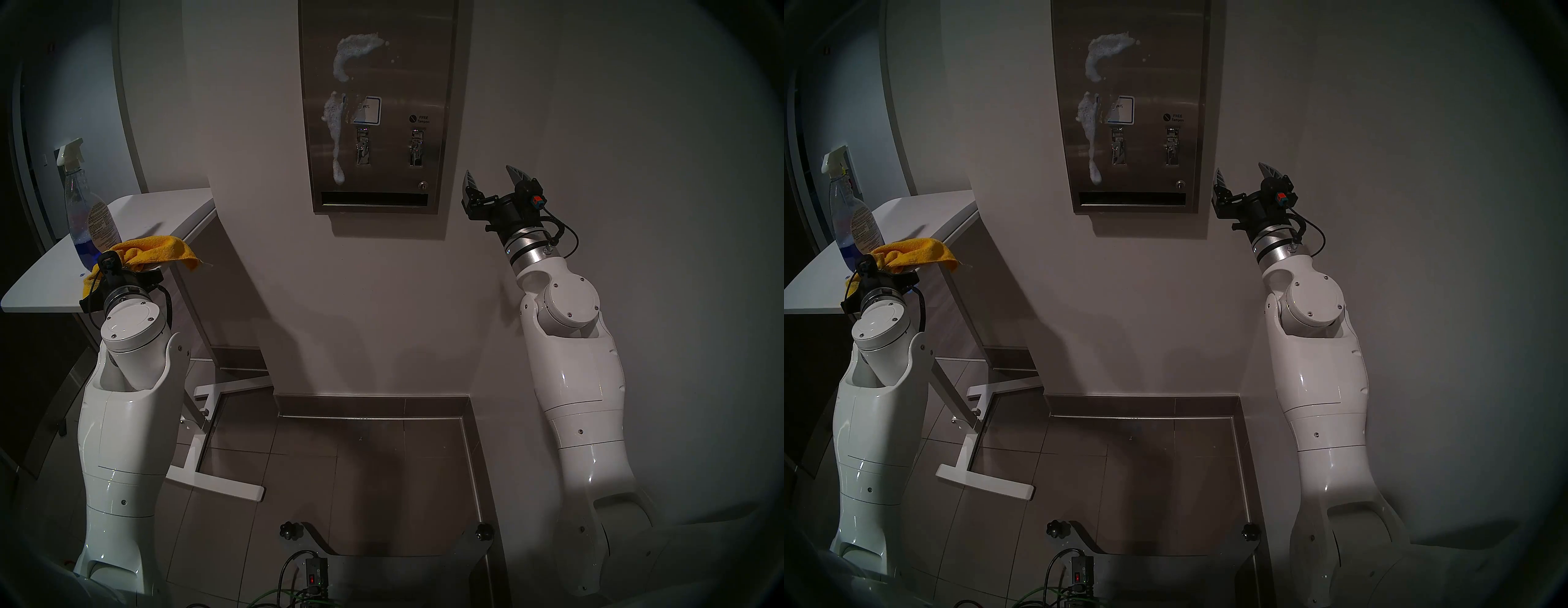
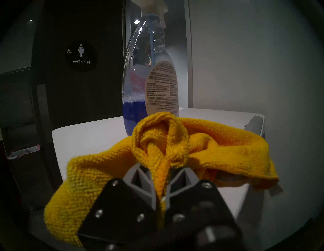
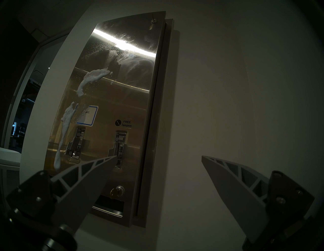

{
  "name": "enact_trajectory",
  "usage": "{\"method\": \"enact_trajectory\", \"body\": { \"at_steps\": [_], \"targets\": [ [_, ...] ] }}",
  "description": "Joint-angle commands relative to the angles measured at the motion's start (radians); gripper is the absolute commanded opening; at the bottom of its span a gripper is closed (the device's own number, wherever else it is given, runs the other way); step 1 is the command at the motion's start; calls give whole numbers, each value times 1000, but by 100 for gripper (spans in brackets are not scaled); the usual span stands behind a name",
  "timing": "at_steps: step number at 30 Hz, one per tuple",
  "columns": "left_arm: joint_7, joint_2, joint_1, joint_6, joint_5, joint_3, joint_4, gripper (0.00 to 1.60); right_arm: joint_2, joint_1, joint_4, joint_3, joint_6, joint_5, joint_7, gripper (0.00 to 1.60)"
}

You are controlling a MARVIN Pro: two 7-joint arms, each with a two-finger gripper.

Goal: Pick up the cloth and wipe the surface

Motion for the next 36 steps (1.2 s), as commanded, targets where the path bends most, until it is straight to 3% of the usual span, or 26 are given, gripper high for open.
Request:
{"method": "enact_trajectory", "body": {
  "at_steps": [1,10,17,27,31,36],
  "targets": [
    [-55,20,-107,-79,-10,56,-40,0,-2,29,-29,-2,-7,1,2,160],
    [-100,61,-179,-140,6,115,-148,0,-2,29,-25,-2,-8,1,1,160],
    [-168,71,-227,-196,-4,165,-173,0,-2,30,-27,-3,-9,2,1,160],
    [-358,109,-303,-343,-99,241,-37,0,-2,30,-28,-3,-8,2,1,160],
    [-451,95,-332,-398,-169,246,27,0,-2,30,-28,-3,-8,2,1,160],
    [-517,119,-366,-450,-223,278,101,0,-2,30,-27,-3,-8,2,1,160]
  ]
}}
